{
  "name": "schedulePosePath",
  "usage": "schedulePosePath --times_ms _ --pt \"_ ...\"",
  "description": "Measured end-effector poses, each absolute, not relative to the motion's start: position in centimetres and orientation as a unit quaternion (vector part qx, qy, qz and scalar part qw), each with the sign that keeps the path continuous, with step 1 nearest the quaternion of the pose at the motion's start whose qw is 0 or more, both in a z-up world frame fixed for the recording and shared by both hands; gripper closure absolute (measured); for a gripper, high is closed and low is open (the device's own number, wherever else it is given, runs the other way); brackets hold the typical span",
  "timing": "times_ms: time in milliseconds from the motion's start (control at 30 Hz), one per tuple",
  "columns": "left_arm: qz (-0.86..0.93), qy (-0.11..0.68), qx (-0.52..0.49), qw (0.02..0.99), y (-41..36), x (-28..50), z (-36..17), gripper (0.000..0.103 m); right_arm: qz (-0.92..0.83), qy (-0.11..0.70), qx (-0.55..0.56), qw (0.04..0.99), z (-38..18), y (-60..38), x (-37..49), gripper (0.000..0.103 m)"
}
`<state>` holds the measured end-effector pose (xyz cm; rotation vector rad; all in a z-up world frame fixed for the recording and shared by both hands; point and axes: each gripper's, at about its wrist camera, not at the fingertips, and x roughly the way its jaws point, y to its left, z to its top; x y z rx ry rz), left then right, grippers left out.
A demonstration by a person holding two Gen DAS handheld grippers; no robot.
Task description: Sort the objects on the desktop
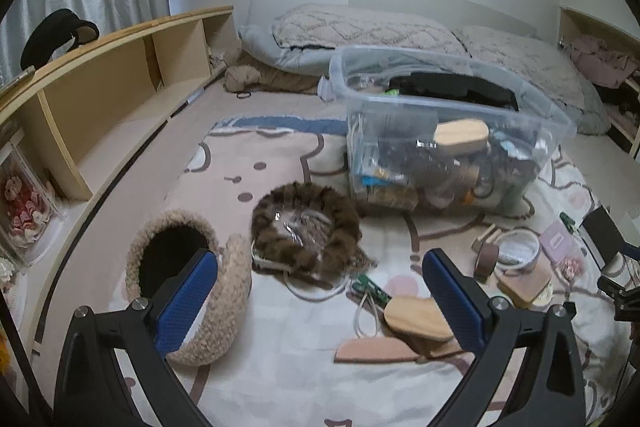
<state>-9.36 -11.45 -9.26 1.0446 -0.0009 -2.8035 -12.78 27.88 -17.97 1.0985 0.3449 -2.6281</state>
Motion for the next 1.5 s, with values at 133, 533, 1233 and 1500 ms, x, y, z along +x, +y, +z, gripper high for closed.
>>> schedulePosePath --times_ms 133,533,1233,1500 --pt "-0.928 0.001 0.366 0.076 -11.6 -9.3 -10.6 0.000 -0.893 0.128 0.408 0.138 -19.7 27.6 -13.1 0.000" --pt "-0.908 0.015 0.412 0.072 -12.3 -9.3 -13.9 0.000 -0.866 0.144 0.459 0.134 -22.2 27.0 -13.6 0.000" --pt "-0.869 -0.051 0.491 0.022 -8.3 -10.6 -21.1 0.000 -0.862 0.101 0.487 0.102 -22.3 33.0 -13.2 0.000" --pt "-0.858 -0.082 0.507 -0.009 -6.9 -10.7 -23.3 0.000 -0.856 0.087 0.485 0.157 -21.6 31.6 -12.8 0.000"
